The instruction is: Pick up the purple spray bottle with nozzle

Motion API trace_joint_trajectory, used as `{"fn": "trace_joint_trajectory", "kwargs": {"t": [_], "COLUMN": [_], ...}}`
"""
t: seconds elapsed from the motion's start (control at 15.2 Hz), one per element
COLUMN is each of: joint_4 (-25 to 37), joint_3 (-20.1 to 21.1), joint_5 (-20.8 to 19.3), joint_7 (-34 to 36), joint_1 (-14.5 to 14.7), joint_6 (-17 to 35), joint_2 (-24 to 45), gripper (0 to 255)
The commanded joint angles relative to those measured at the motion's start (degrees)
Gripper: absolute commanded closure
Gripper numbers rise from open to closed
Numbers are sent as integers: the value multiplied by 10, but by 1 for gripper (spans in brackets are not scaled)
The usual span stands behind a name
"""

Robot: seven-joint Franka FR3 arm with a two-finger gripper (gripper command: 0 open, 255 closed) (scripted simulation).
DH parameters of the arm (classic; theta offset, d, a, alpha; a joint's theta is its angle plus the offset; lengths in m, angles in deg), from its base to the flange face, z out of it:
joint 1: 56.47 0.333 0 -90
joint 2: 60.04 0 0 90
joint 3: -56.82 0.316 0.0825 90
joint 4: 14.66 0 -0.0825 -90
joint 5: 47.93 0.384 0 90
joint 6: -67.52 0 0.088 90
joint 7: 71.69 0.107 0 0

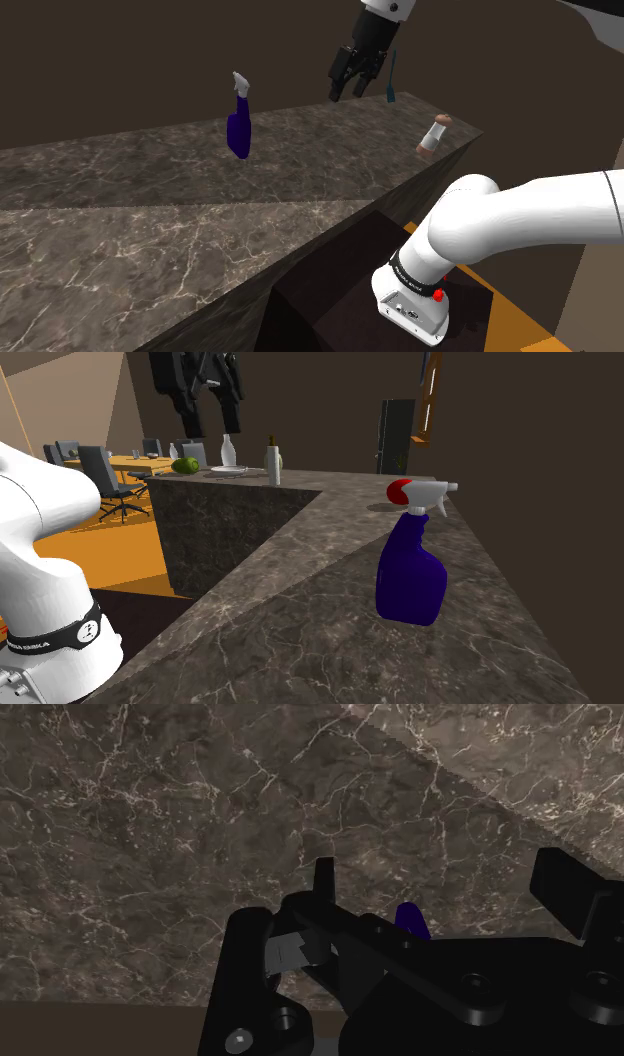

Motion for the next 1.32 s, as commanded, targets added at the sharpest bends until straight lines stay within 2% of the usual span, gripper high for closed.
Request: {"fn": "trace_joint_trajectory", "kwargs": {"t": [0.0, 0.66, 1.25], "joint_4": [0, 146, 344], "joint_3": [0, 31, 52], "joint_5": [0, -12, -48], "joint_7": [0, 24, 54], "joint_1": [0, -6, -3], "joint_6": [0, 78, 83], "joint_2": [0, 236, 452], "gripper": [0, 0, 0]}}
